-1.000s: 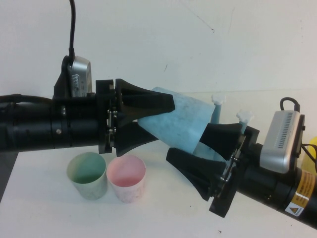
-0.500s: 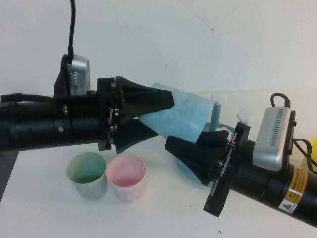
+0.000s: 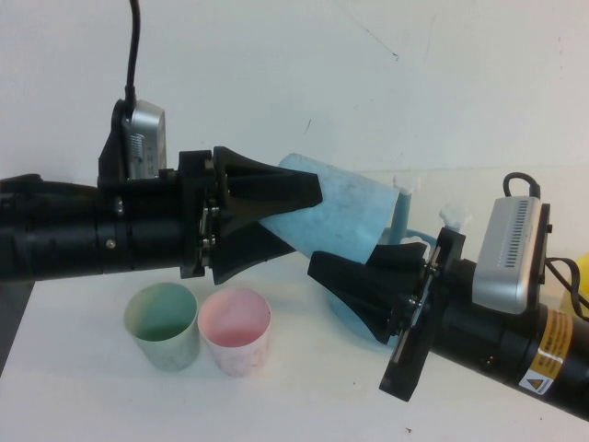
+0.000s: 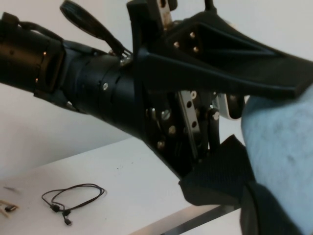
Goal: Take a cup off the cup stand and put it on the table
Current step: Hand over the cup, then place the cup on the table
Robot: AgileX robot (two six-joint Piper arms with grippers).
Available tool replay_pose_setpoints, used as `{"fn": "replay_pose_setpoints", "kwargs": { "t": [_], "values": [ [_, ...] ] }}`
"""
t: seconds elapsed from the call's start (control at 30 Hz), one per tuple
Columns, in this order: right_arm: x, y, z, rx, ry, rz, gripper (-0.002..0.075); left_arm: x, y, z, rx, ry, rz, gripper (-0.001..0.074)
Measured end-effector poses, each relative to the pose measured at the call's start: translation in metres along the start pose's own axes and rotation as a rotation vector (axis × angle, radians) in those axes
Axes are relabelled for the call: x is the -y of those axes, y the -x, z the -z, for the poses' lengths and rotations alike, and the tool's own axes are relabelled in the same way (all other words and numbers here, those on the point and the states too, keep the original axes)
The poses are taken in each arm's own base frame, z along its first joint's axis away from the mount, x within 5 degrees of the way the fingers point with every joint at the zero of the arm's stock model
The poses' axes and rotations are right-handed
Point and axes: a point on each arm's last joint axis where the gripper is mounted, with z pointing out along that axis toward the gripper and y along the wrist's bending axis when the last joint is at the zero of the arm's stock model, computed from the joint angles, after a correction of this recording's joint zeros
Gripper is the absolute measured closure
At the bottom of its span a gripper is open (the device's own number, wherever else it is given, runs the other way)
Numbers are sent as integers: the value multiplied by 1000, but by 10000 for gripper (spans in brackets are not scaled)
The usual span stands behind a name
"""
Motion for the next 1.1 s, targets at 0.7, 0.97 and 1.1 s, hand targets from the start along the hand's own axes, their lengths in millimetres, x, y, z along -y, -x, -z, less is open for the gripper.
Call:
{"fn": "replay_pose_setpoints", "kwargs": {
  "t": [0.7,0.97,1.1],
  "values": [
    [-11,29,28,-257,-98,193,699,0,1,5,-13,-12,-100,44],
    [-15,72,89,-384,-452,233,699,-14,16,36,57,88,-115,204],
    [-21,84,100,-315,-476,216,700,-20,20,47,68,132,-169,582]
  ]
}}
